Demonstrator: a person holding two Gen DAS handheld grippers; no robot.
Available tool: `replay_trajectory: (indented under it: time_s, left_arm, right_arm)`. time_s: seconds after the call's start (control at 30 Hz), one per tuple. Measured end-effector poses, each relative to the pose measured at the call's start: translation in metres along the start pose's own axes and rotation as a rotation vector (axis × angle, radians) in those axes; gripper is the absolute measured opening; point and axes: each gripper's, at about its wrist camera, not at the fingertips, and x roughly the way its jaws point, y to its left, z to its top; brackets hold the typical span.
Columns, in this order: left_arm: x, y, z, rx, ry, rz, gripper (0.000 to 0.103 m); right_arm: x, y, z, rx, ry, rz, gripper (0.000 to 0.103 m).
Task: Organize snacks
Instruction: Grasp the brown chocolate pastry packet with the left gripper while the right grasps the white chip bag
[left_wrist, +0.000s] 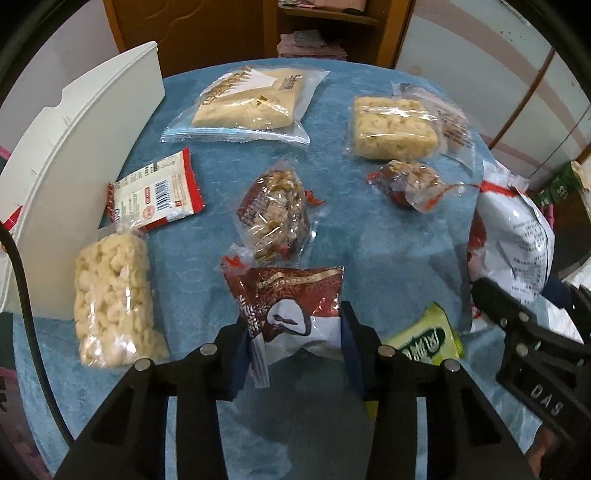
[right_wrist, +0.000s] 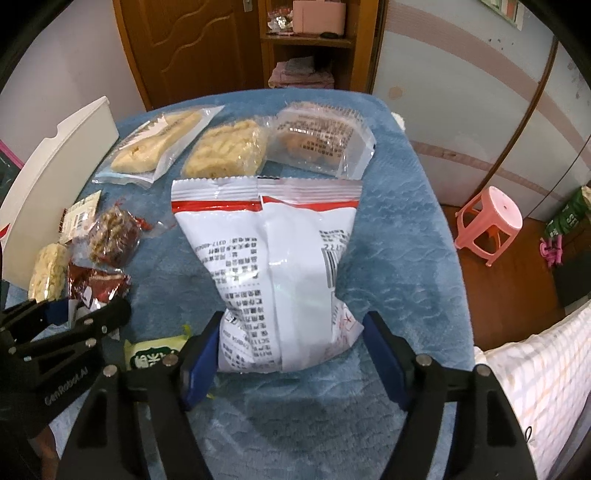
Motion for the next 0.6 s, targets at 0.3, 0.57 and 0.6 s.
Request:
replay_trajectory:
  time_s: [0.3,0.57,0.6]
  left_arm:
    - [-0.040,0.019,-0.022,0.025,-0.052,-0.034,0.041]
    - [-0.046,0.035,-0.030,0.006,-0.055,-0.074,0.041]
    - [-0.049,0.036,-0.033,0.005,-0.062,-0.080,0.041]
  right_arm:
    - [-0.029,0.012,-0.004,-0.018,-0.040,-0.003,0.074]
    - [-0.046,0.017,-0.012,-0.018,-0.063,0.005,0.074]
    - [-0.048,0.018,-0.013,-0.019,-0.066,0.009,0.074]
